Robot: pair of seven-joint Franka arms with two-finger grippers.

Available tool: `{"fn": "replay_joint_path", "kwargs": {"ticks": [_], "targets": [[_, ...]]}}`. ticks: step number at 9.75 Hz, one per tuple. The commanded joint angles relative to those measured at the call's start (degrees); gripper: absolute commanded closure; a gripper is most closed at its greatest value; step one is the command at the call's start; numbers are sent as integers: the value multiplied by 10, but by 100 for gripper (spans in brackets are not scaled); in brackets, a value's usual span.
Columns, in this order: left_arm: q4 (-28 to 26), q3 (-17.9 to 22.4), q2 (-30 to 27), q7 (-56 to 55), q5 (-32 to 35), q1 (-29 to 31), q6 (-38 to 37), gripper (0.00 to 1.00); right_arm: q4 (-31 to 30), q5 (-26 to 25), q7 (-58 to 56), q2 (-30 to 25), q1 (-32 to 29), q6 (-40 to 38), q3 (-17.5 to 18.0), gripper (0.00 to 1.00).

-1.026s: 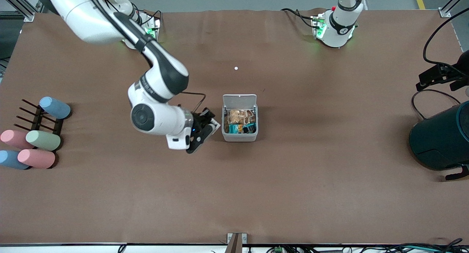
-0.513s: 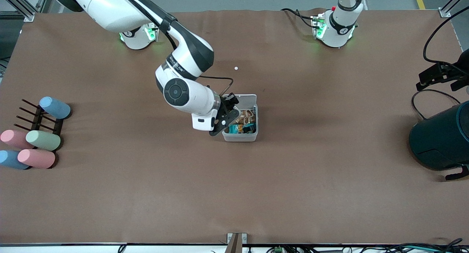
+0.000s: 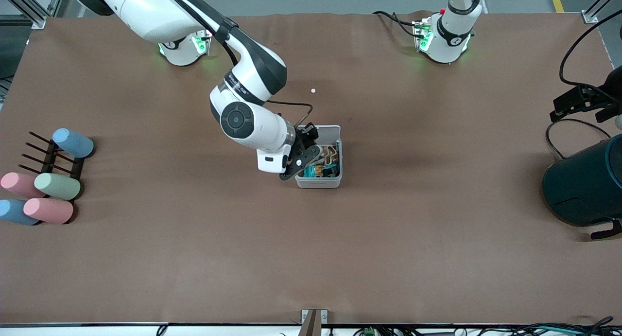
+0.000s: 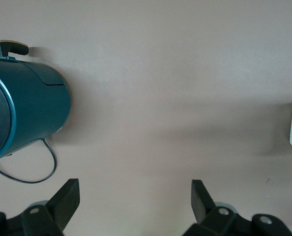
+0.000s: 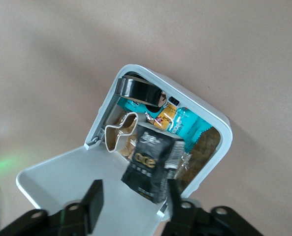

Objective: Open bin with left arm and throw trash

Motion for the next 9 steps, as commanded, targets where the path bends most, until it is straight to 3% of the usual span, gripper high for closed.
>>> {"fn": "replay_joint_path", "kwargs": {"ticks": [1, 3, 5, 6, 9], "targets": [[14, -1, 5, 3, 8, -2, -1, 0, -10, -2, 9, -7, -5, 7, 0, 0], [14, -1, 5, 3, 7, -2, -1, 0, -9, -3, 1, -9, -46, 4, -3, 0], [14, -1, 5, 3, 8, -1, -1, 0, -11, -85, 2, -17, -86, -4, -4, 0], [14, -1, 5, 3, 8, -2, -1, 0, -11, -103, 2, -30, -97, -18, -4, 0], [14, -2, 6, 2, 8, -2, -1, 0, -10, -106, 0, -69, -167, -65, -5, 0]]}}
